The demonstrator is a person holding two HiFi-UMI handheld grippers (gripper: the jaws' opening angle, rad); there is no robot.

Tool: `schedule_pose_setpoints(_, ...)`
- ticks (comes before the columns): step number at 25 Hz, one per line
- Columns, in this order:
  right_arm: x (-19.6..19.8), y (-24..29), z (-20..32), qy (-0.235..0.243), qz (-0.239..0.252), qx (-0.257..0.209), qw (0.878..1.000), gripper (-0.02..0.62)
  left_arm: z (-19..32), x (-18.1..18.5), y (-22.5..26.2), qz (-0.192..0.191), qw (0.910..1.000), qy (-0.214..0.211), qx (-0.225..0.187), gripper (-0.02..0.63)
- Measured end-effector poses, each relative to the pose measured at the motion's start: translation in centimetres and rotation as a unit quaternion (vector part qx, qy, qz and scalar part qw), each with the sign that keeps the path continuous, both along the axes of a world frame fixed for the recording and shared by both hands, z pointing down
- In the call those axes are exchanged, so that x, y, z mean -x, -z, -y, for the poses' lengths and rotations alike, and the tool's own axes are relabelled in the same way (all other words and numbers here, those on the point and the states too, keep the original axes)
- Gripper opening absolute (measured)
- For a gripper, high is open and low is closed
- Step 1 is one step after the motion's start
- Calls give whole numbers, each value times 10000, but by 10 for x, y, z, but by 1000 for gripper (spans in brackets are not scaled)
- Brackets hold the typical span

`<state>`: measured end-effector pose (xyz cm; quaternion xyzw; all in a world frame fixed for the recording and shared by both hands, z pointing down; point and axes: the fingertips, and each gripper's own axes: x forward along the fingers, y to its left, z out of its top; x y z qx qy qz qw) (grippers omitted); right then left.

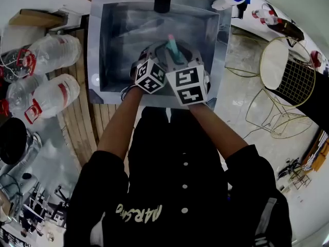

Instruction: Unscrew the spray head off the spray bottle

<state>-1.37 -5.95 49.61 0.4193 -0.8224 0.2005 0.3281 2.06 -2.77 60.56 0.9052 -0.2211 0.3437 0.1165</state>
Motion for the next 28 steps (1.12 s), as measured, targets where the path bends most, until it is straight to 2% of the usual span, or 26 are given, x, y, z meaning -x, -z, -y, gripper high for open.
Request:
schedule_pose_setpoints(4, 5, 0, -5, 1021, -45, -235, 9945, 118, 1, -1, 3, -40, 10000, -67, -23, 362)
schedule_pose_setpoints(7, 9, 2, -8, 1824, 54, -319, 9827, 118, 1, -1, 4, -62, 9999, -95, -24, 362)
schedule_pose_setpoints(11, 11, 4, -17, 2843, 191, -491, 9573, 117, 0, -3, 3, -100, 9997, -217, -40, 362)
schedule_pose_setpoints(15, 11, 5, -22, 3623, 322, -579, 9297, 117, -1, -4, 3, -164, 9988, -468, -62, 362)
schedule_pose_setpoints(22, 5, 6, -36, 4698, 375, -585, 8800, 117, -10, -11, 5, -229, 9938, -1089, -9, 362)
schedule_pose_setpoints(25, 3, 5, -37, 4796, 356, -543, 8751, 117, -11, -14, 1, -222, 9921, -1237, 31, 362)
schedule_pose_setpoints(28, 5, 2, -36, 4810, 319, -572, 8743, 117, -8, -10, 1, -185, 9925, -1205, 1, 362)
